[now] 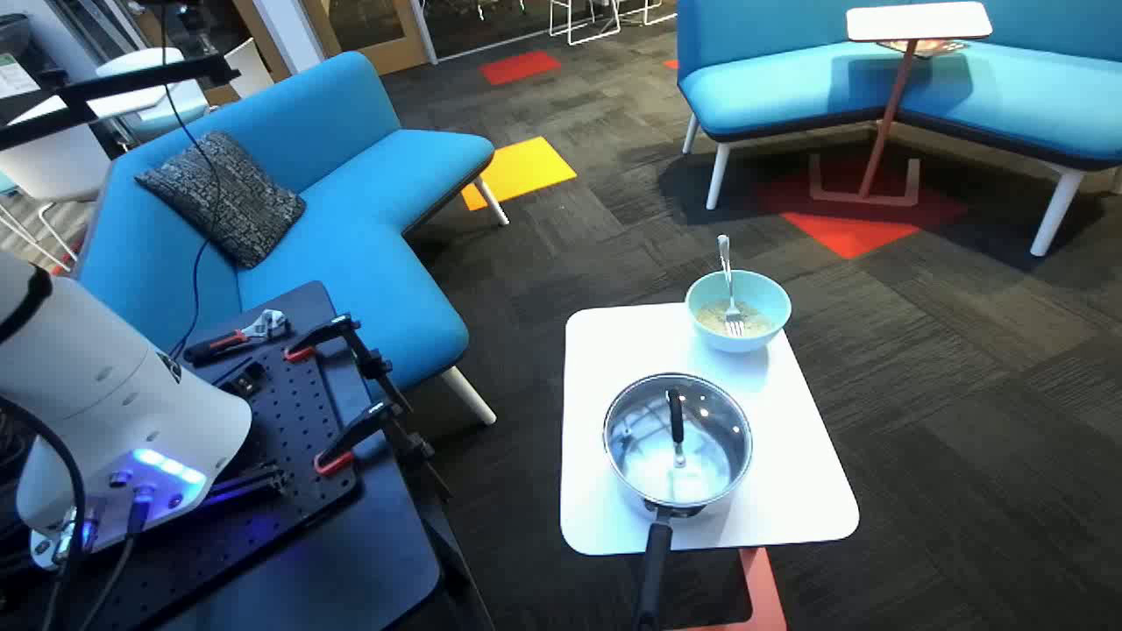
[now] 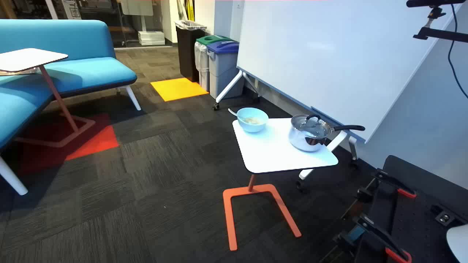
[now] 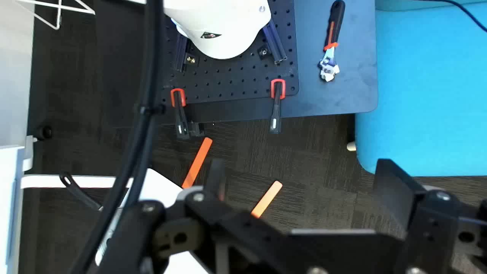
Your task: Push the silver pot backwards
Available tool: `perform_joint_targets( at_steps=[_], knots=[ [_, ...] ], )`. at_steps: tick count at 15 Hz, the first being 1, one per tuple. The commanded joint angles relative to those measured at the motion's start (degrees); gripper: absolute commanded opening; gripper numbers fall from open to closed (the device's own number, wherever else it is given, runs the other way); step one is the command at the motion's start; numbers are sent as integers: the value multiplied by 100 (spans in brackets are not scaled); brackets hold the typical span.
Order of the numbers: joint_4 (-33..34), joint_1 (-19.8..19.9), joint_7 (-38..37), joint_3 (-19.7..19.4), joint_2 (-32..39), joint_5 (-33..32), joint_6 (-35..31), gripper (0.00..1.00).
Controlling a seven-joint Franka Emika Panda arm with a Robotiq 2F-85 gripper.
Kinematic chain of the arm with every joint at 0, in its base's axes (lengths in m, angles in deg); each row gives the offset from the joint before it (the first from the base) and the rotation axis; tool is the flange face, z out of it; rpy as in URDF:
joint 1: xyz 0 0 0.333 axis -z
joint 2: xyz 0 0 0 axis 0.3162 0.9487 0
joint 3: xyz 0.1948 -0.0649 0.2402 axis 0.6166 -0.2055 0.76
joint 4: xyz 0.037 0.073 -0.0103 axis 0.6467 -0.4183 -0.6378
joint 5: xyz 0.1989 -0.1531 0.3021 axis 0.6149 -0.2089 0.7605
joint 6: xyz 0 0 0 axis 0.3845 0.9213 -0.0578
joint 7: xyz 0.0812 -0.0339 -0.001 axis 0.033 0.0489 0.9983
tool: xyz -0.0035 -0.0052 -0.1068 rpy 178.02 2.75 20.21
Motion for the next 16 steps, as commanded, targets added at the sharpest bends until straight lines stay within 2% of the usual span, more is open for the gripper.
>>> perform_joint_targets(
  at_steps=[1, 16],
  knots=[
    [9, 0, 0, -2, 5, -3, 8, 100],
    [-3, 76, -125, 23, 11, -69, -24, 100]
  ],
)
